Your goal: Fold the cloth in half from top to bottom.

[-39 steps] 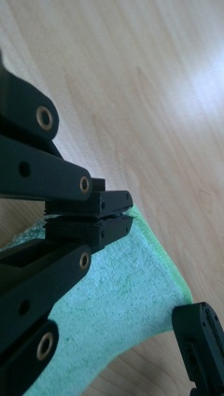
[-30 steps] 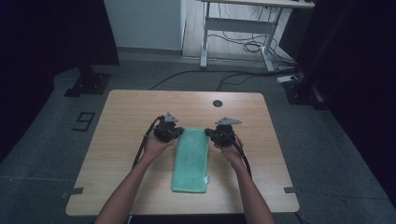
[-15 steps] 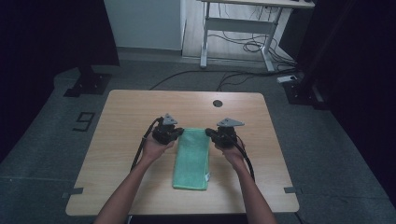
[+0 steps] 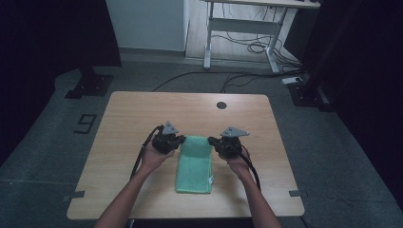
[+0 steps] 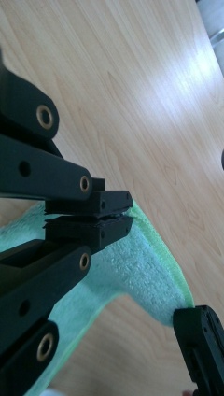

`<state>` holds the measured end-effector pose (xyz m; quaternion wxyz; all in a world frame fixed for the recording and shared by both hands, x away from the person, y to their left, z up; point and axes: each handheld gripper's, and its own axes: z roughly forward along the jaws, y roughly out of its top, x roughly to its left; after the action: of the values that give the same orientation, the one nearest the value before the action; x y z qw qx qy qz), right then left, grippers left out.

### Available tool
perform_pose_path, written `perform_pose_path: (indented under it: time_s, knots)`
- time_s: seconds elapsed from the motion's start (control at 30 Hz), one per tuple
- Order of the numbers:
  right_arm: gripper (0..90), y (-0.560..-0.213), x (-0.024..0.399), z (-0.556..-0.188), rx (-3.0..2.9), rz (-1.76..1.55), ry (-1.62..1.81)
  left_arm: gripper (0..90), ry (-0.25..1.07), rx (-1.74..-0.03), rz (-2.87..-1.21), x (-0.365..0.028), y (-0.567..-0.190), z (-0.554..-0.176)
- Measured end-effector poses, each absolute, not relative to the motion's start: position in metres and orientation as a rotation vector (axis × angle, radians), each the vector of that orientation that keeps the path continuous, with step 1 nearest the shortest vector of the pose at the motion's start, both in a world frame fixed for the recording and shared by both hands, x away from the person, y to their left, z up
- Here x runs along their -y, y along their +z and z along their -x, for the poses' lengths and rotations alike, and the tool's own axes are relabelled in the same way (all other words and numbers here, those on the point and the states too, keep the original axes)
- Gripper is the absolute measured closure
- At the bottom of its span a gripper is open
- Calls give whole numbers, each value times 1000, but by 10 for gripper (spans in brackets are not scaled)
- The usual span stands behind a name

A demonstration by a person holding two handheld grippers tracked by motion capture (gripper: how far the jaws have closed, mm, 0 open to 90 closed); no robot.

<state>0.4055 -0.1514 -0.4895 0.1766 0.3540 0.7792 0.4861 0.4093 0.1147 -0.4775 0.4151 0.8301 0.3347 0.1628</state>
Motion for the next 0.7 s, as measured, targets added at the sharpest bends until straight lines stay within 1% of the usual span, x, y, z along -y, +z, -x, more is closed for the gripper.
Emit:
perform_pose_path:
  time_s: [0.27,0.7]
  knots:
    - [863,-493,152,-388,-2217,-968,1407,865,420,-813,-2107,-116,-479,-395]
    - [863,-499,155,-383,-2236,-983,1438,865,387,-818,-2096,-119,-484,-390]
